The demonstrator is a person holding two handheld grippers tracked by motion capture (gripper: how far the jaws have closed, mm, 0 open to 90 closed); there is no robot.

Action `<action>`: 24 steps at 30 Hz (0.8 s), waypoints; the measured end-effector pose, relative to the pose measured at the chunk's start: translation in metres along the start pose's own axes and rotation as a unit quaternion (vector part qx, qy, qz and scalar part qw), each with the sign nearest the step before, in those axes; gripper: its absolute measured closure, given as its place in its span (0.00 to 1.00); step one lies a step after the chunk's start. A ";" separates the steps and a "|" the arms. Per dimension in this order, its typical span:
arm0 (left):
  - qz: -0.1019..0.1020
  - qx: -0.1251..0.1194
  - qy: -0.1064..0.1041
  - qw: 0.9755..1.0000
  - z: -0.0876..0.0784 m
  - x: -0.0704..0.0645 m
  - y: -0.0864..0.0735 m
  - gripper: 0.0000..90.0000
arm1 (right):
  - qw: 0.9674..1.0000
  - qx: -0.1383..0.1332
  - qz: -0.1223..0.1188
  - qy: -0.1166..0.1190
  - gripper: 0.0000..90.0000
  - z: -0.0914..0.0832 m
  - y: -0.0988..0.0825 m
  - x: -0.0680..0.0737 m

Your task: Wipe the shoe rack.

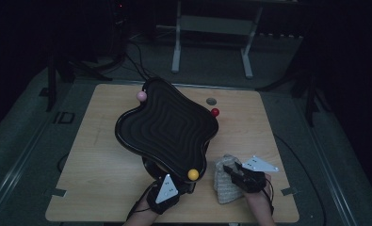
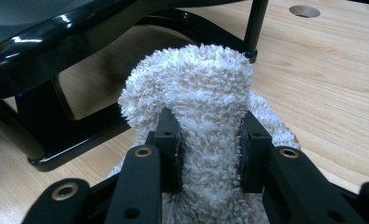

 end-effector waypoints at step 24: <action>-0.050 -0.007 0.068 0.996 -0.058 0.075 -0.026 0.52 | 0.999 -0.030 -0.017 0.020 0.75 -0.023 0.019 0.021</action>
Point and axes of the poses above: each handheld gripper's, and its own axes: z roughly forward along the jaws, y roughly out of its top, x roughly to its left, the point moved 9 cm from there along z, roughly forward along the jaws
